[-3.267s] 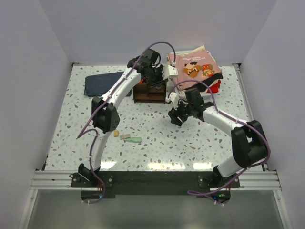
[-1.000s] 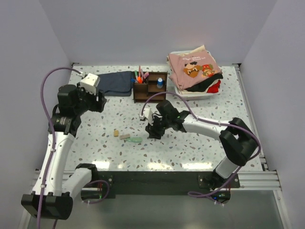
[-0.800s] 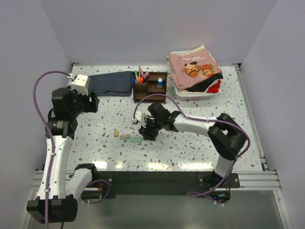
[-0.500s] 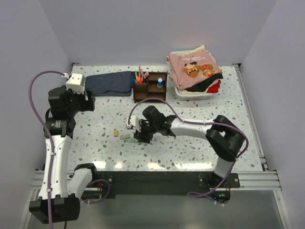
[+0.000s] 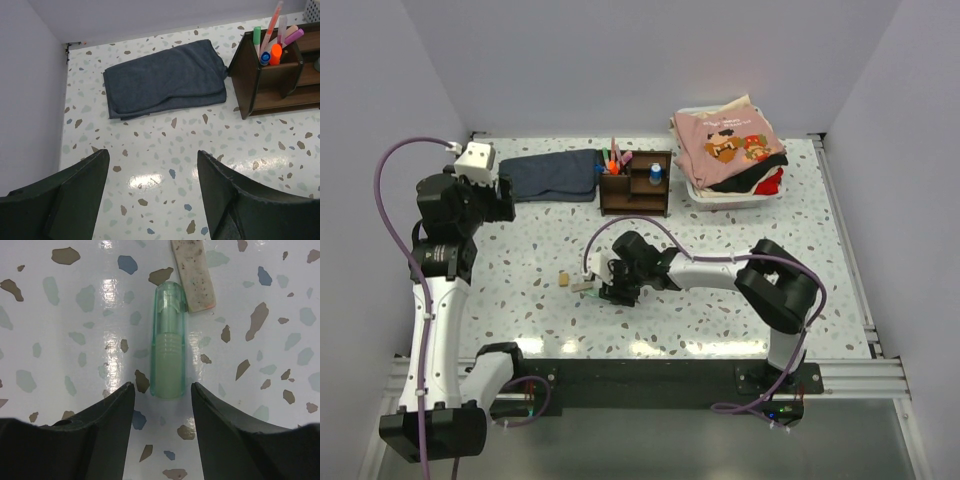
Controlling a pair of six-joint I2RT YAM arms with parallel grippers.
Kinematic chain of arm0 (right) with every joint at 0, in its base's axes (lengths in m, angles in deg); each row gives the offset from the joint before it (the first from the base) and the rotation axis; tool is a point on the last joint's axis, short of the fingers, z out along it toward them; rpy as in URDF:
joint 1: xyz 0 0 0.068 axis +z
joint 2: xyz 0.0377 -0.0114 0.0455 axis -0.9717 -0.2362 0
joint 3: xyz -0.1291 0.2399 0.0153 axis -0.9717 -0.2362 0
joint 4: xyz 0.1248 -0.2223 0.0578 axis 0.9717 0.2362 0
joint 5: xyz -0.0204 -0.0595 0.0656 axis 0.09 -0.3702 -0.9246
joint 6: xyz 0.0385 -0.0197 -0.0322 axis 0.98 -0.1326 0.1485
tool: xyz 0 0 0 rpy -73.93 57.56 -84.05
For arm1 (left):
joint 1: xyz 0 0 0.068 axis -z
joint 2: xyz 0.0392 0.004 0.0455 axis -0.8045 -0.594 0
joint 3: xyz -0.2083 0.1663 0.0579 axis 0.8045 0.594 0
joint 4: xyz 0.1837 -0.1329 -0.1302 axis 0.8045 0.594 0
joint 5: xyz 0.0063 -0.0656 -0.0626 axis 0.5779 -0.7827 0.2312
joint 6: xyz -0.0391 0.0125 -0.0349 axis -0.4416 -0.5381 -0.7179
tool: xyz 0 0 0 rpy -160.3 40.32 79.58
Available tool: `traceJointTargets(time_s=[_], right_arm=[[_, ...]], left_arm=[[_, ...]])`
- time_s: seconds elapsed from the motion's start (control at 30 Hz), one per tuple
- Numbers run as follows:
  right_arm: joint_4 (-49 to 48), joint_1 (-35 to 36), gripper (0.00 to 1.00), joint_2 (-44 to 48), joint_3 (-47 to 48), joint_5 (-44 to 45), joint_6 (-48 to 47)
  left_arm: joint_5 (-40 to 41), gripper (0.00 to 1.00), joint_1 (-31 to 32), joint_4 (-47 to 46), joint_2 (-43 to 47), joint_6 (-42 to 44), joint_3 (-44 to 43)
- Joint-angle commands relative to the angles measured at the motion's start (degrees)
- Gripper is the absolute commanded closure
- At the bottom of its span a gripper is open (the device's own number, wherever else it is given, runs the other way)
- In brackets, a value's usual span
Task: Sort the stationery into containers
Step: Pick up the pen from the center of the board.
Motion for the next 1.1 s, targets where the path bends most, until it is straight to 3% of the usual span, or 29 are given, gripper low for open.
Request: traceJointTargets(time_s=[0.0, 0.37, 0.47, 0.63, 0.9, 1.07], right_arm=[[-2.9, 0.7, 0.47, -0.5, 1.7, 2.1, -1.0], [-2.1, 0.9, 0.54, -1.7, 0.6, 3.1, -2.3], [-2.0, 0.9, 0.63, -0.8, -0.9, 3.4, -1.5], [-2.4, 0.9, 1.00, 3.9, -4.6, 4.6, 4.4], [-1.9, -1.8, 1.00, 16.7, -4.6, 16.7, 27.4], [0.2, -8.6, 1.00, 15.8, 0.4, 26.1, 39.2]], left_arm=[[0.6, 0.24, 0.4, -2.8, -0.1, 1.2, -2.0], [-0.1, 0.24, 0.9, -4.0, -0.4, 0.1, -1.1], [-0.6, 0.24, 1.0, -4.0, -0.7, -0.2, -1.2], [-1.4, 0.24, 1.0, -4.8, -1.2, 0.3, -0.9], [-4.3, 0.24, 1.4, -8.4, -3.6, 0.5, 0.3], [-6.2, 0.24, 1.4, -10.5, -5.8, -0.7, 0.1]])
